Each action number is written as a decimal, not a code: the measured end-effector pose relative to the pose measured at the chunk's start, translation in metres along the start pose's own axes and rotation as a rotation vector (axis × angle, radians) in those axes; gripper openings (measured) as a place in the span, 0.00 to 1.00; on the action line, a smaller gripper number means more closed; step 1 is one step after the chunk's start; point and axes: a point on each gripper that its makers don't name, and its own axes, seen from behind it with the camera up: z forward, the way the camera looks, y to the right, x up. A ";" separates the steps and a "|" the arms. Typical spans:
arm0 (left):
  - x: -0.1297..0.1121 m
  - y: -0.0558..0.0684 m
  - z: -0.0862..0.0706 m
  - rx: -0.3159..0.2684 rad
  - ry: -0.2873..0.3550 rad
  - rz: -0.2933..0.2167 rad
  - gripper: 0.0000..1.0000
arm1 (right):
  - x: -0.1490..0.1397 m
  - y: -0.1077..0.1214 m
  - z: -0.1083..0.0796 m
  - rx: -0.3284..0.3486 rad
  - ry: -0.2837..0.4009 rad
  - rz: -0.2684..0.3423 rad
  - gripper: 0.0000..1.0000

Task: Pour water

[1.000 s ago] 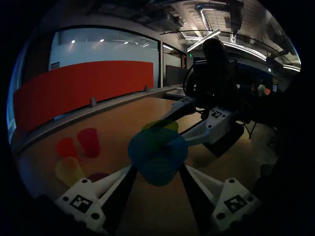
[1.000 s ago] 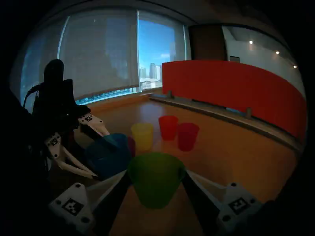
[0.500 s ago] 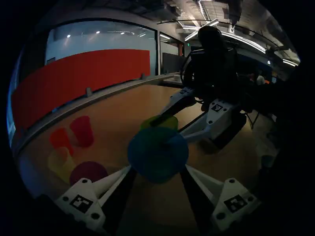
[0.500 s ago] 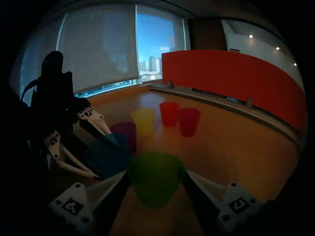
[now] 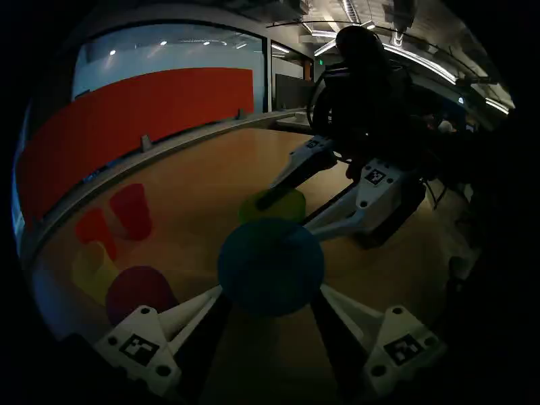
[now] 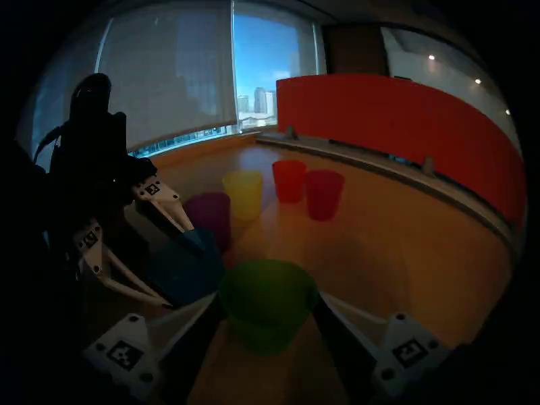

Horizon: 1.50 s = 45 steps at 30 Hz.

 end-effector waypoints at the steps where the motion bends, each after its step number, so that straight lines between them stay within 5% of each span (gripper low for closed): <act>1: -0.001 0.000 0.000 -0.001 -0.005 0.001 0.77 | 0.000 0.000 0.000 0.001 -0.002 -0.001 0.92; 21: -0.008 0.007 0.009 -0.044 -0.058 0.009 0.77 | -0.016 0.004 -0.002 -0.010 -0.065 -0.025 0.92; 45: -0.011 0.000 0.010 -0.033 -0.081 0.029 0.78 | -0.024 0.008 -0.004 -0.023 -0.094 -0.038 0.92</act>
